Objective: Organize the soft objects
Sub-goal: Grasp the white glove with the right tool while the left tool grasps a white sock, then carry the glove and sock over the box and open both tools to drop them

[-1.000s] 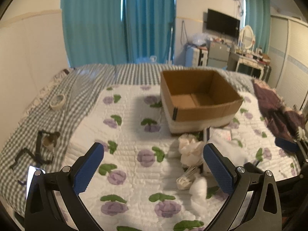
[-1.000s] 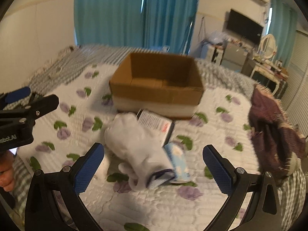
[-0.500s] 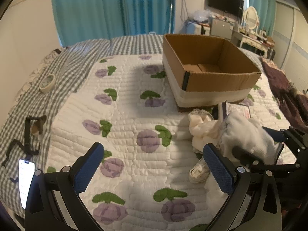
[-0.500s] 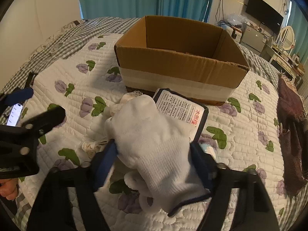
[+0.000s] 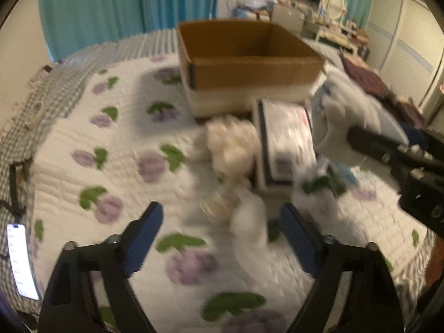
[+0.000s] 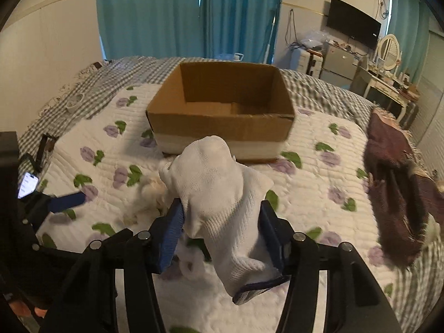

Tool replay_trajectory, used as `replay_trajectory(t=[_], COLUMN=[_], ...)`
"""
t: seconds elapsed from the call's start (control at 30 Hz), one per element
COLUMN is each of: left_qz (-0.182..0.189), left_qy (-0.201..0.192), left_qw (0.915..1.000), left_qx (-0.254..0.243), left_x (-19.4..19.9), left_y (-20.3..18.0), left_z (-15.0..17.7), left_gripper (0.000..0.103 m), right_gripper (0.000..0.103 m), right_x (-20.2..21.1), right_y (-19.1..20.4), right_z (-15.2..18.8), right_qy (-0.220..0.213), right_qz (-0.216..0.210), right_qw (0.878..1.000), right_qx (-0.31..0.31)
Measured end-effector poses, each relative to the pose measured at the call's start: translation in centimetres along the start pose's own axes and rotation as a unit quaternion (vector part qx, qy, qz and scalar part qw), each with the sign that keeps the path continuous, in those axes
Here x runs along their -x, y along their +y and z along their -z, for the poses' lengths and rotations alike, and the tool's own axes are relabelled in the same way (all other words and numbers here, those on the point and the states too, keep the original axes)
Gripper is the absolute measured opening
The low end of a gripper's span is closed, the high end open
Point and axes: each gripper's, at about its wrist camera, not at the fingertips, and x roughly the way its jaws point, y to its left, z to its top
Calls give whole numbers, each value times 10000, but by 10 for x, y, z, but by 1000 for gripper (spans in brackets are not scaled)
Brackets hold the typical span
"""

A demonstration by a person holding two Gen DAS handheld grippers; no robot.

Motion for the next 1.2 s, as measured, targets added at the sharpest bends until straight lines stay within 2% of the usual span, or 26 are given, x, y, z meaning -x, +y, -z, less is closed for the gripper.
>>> replay_trajectory(t=[0.07, 0.17, 0.3, 0.37, 0.53, 0.8, 0.97, 1.2], left_qz=[138, 343, 360, 423, 466, 330, 238, 236], left_qy=[262, 600, 751, 801, 780, 341, -127, -838], left_qw=[9996, 9974, 9964, 9958, 9959, 9989, 9994, 9957], left_qx=[47, 213, 132, 93, 52, -66, -215, -314], left_x=[-9, -24, -37, -41, -33, 2, 37, 74], left_y=[-5, -9, -19, -24, -22, -24, -28, -30], left_z=[5, 11, 13, 14, 15, 7, -9, -48], left_gripper=[67, 58, 38, 24, 20, 20, 20, 20], right_gripper=[54, 54, 54, 54, 54, 54, 54, 54], right_x=[3, 4, 3, 3, 3, 24, 51, 77], right_y=[-5, -15, -28, -32, -36, -30, -30, -34], right_z=[10, 27, 42, 45, 43, 37, 26, -9], right_qy=[87, 202, 273, 263, 216, -38, -343, -765], right_qz=[71, 98, 64, 33, -32, -89, -50, -61], right_qw=[9999, 9997, 9993, 9992, 9991, 9994, 9989, 9968], right_qx=[-18, -105, -250, -299, -371, -343, -323, -232])
